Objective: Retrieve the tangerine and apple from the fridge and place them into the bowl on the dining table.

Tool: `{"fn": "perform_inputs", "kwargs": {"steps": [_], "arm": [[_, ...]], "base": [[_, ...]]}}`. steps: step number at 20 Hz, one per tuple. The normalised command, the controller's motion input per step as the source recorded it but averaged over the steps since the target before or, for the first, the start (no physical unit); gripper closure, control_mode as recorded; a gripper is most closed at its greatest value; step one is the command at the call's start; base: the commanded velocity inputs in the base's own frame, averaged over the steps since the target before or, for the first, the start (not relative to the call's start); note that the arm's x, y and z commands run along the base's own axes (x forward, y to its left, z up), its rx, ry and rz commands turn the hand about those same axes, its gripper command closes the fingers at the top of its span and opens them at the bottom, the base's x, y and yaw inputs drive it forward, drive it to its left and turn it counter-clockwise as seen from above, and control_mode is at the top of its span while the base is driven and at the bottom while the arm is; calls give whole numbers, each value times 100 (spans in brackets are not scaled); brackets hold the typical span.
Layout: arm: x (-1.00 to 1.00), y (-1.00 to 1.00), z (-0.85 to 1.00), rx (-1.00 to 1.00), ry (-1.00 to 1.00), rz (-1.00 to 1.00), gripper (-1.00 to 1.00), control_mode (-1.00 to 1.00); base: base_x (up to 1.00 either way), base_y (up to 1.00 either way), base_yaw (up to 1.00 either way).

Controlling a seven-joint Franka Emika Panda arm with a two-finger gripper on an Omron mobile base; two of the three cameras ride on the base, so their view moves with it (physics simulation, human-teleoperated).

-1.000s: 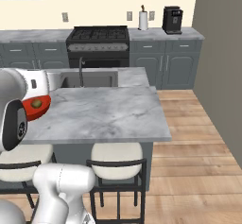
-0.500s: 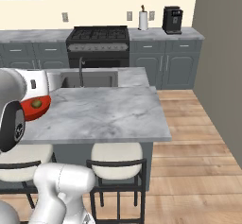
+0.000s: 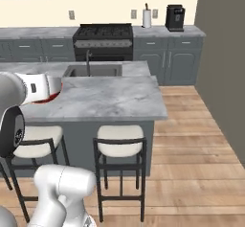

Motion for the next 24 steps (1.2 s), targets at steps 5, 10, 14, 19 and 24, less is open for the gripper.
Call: {"fn": "perform_inputs", "kwargs": {"steps": [5, 10, 14, 19, 24], "arm": [[0, 0, 0, 0, 0, 0, -100, 100], [0, 0, 0, 0, 0, 0, -100, 100], [0, 0, 0, 0, 0, 0, -100, 100], [0, 0, 0, 0, 0, 0, -100, 100], [0, 0, 0, 0, 0, 0, -100, 100]], "base": [[-9, 20, 55], [0, 52, 70], [4, 66, 73], [46, 69, 65], [74, 66, 58]]}}
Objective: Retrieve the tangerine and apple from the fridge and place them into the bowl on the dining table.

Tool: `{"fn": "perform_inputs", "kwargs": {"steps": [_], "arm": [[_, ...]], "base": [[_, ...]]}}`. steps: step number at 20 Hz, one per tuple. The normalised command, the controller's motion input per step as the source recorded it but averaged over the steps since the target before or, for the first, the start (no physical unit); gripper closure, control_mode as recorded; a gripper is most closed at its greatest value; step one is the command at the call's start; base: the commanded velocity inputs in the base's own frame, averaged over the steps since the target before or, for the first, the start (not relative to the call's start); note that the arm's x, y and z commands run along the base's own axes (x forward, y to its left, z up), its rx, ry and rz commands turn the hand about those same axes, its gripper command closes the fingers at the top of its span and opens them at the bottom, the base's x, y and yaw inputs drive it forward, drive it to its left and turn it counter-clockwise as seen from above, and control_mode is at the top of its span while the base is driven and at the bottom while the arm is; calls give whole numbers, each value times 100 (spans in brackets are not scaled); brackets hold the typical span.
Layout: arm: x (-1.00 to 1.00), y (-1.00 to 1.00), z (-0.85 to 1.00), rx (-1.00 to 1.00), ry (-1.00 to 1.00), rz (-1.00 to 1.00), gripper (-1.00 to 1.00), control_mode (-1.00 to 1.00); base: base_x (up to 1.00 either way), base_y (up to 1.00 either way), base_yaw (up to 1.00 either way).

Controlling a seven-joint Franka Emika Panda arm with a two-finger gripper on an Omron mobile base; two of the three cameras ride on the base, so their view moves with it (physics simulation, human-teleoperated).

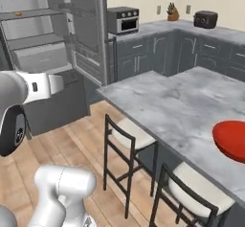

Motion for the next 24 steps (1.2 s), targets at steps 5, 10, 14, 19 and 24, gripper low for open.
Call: {"fn": "perform_inputs", "kwargs": {"steps": [5, 10, 14, 19, 24], "arm": [[0, 0, 0, 0, 0, 0, -100, 100], [0, 0, 0, 0, 0, 0, -100, 100], [0, 0, 0, 0, 0, 0, -100, 100], [0, 0, 0, 0, 0, 0, -100, 100], [0, 0, 0, 0, 0, 0, -100, 100]], "base": [[99, 51, 49], [100, 1, 31], [98, -18, 17], [100, -4, 17], [99, 5, 7]]}}
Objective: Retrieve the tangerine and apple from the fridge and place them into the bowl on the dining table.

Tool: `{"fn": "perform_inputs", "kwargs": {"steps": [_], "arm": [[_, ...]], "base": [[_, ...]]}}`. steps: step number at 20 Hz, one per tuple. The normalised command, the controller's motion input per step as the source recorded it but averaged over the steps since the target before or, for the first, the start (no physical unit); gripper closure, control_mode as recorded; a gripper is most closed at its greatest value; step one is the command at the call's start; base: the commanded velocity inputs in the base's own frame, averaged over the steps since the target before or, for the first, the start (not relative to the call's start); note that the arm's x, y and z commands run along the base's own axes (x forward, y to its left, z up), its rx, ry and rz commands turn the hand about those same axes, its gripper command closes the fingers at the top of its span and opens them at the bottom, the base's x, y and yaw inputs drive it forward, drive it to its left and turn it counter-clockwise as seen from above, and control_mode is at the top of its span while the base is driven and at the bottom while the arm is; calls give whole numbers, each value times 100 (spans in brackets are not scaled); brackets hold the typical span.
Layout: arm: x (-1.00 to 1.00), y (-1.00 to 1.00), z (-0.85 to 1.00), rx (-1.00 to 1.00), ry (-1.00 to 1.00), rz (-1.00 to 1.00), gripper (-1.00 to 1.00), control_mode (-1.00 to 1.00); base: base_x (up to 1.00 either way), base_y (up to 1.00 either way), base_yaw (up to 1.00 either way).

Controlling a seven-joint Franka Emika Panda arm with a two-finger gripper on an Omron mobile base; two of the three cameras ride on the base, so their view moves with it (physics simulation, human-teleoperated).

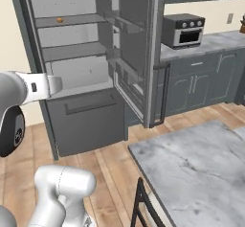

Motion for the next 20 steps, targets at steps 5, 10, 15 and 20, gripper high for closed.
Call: {"fn": "perform_inputs", "kwargs": {"steps": [5, 10, 15, 20], "arm": [[0, 0, 0, 0, 0, 0, -100, 100], [0, 0, 0, 0, 0, 0, -100, 100], [0, 0, 0, 0, 0, 0, -100, 100], [0, 0, 0, 0, 0, 0, -100, 100]], "base": [[100, 27, 0], [100, 65, -17], [100, 98, -43], [48, 100, -32]]}}
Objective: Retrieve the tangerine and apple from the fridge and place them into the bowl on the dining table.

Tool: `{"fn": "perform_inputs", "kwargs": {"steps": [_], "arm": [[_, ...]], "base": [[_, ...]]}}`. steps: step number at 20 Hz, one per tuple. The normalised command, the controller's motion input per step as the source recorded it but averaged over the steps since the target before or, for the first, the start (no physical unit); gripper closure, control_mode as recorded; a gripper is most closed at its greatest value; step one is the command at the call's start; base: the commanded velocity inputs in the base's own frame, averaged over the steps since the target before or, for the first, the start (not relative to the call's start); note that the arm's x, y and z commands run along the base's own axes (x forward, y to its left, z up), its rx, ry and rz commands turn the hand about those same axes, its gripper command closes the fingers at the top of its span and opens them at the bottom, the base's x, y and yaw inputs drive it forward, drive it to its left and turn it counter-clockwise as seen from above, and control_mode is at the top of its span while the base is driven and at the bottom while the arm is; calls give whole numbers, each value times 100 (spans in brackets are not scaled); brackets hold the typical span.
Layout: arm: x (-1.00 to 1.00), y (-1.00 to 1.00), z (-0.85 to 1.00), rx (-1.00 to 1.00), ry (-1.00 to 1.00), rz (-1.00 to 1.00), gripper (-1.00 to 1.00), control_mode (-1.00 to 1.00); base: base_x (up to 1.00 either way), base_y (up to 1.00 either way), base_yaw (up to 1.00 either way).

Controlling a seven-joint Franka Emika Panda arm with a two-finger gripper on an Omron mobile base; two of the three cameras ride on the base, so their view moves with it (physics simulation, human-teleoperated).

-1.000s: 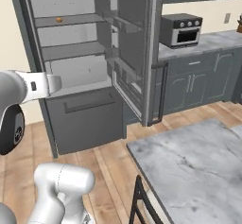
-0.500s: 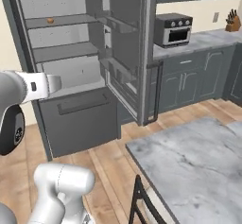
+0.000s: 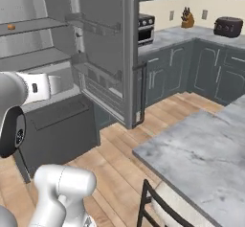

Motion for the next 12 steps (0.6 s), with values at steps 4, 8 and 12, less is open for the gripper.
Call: {"fn": "perform_inputs", "kwargs": {"steps": [4, 8, 12], "arm": [[0, 0, 0, 0, 0, 0, -100, 100], [0, 0, 0, 0, 0, 0, -100, 100], [0, 0, 0, 0, 0, 0, -100, 100]], "base": [[0, 100, -1], [0, 72, 4], [12, 0, 19]]}}
